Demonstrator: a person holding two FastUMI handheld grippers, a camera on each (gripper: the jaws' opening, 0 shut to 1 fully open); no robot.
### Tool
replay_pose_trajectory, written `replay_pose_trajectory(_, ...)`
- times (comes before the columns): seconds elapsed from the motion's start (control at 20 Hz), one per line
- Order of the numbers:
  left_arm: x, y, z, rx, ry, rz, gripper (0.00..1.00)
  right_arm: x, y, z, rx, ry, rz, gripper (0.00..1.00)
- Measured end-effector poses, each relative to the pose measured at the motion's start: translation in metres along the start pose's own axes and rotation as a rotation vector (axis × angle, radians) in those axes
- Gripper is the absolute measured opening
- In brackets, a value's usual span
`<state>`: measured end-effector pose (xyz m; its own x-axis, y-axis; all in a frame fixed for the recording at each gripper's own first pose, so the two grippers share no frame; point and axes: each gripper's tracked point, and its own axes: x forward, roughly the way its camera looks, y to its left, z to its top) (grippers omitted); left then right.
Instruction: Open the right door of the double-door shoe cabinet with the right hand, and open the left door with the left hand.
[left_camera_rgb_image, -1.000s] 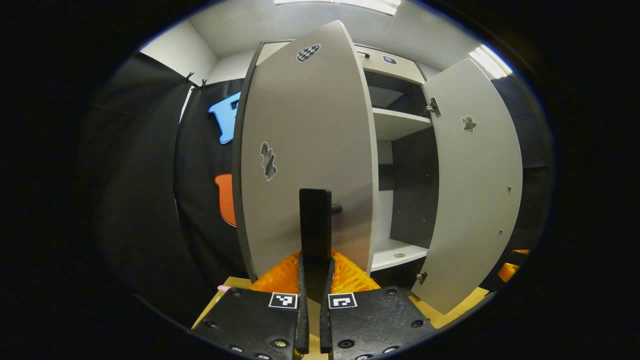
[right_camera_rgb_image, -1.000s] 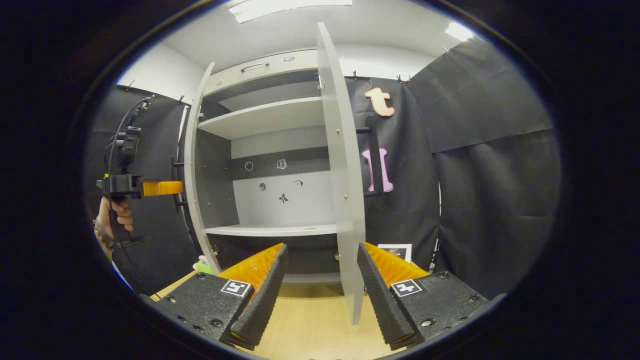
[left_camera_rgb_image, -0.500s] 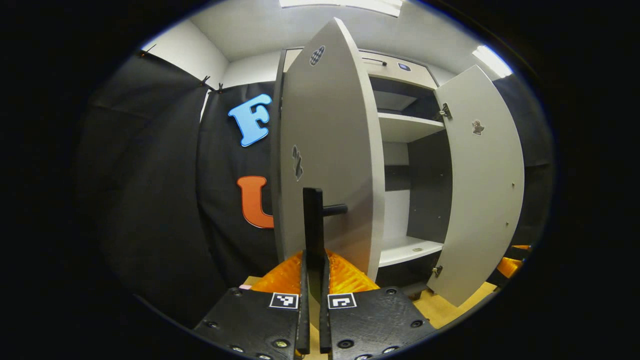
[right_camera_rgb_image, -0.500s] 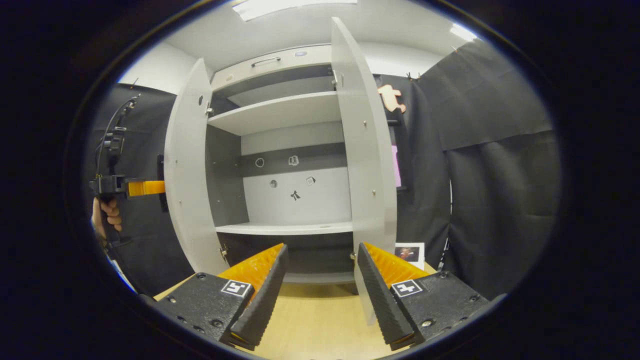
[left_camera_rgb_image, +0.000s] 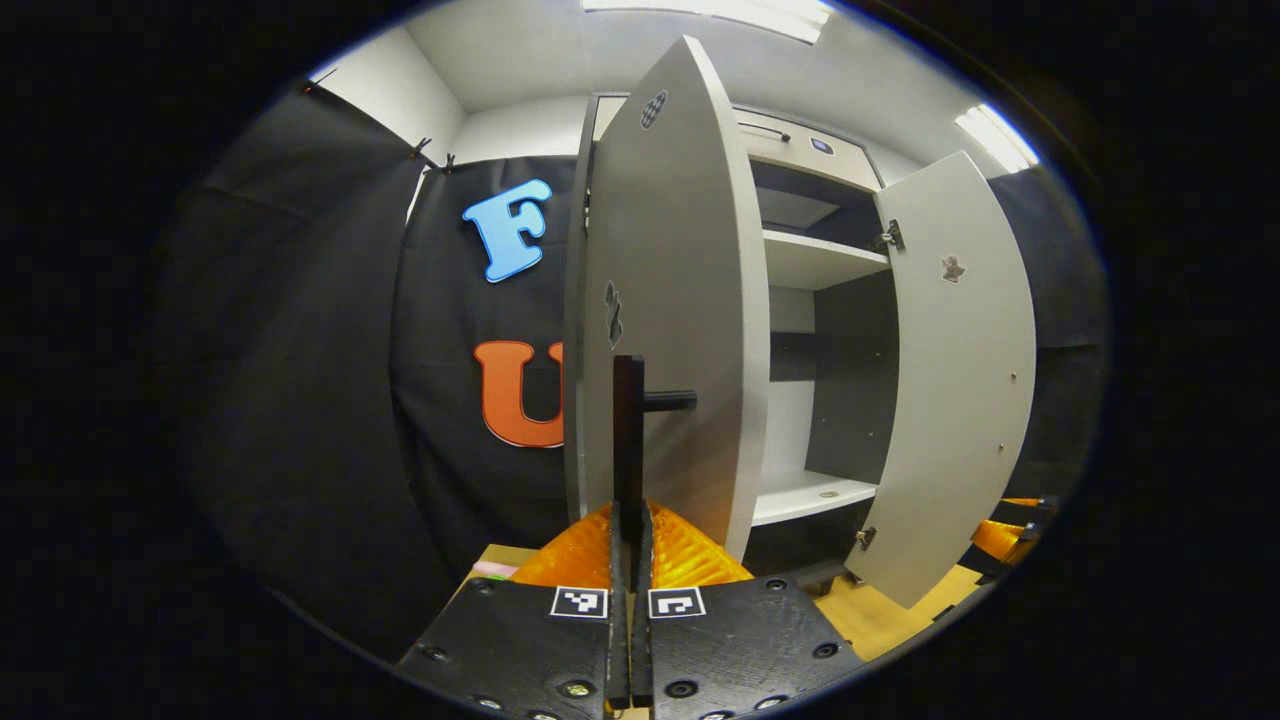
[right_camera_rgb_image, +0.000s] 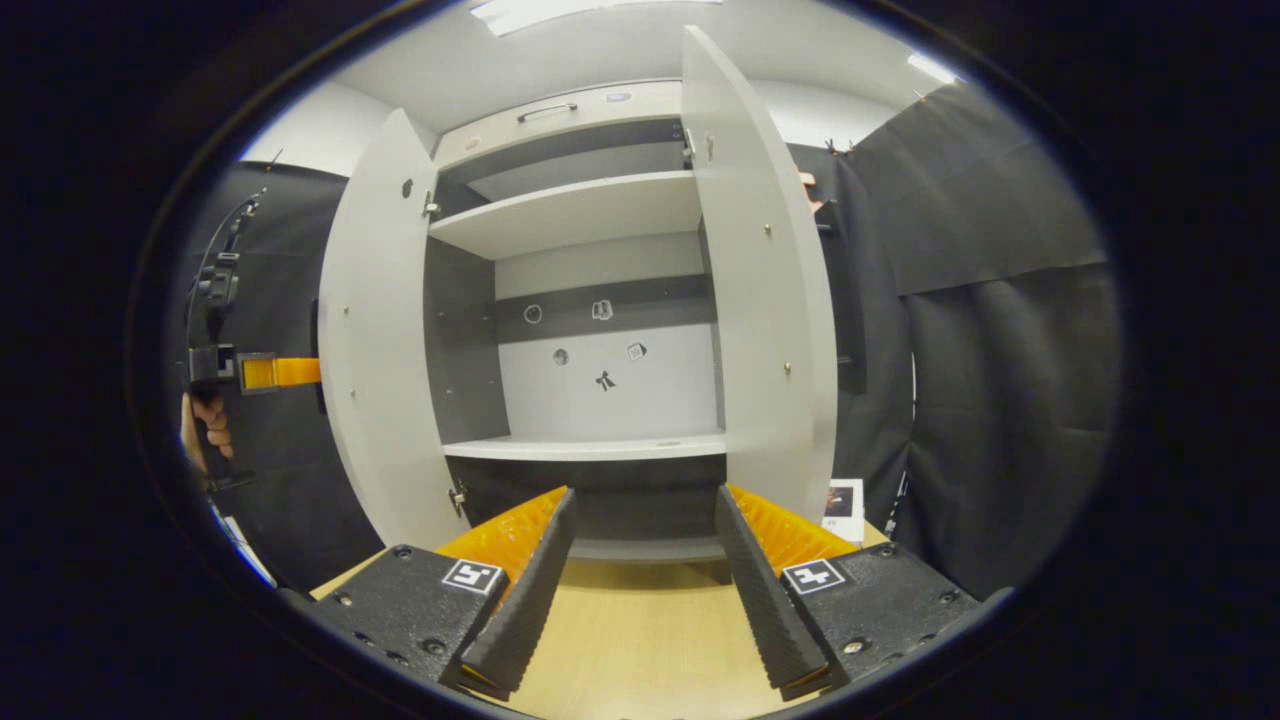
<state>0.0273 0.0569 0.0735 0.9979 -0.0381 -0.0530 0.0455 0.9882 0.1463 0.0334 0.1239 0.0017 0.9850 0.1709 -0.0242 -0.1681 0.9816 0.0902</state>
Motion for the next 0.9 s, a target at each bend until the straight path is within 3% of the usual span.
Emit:
replay_pose_trajectory(0.15,-0.001,0.021,0.001,-0.006,-0.004,0.036,0.00,0.002,0.004,0.000,-0.002,0.000,0.001,0.87)
replay_pose_trajectory(0.35,-0.002,0.065,0.002,-0.001,-0.017,0.139,0.00,0.004,0.007,0.002,-0.013,-0.003,0.002,0.88)
replay_pose_trajectory(0.55,0.002,0.070,0.002,-0.073,-0.023,0.081,0.01,0.006,0.007,0.000,-0.021,0.008,-0.001,0.87)
replay_pose_trajectory(0.75,-0.002,0.072,-0.001,-0.017,-0.025,0.105,0.01,0.005,0.011,0.002,-0.029,0.007,0.005,0.88)
replay_pose_trajectory(0.9,-0.036,0.066,-0.006,-0.035,-0.035,0.160,0.00,0.004,0.010,0.000,-0.036,0.001,-0.003,0.88)
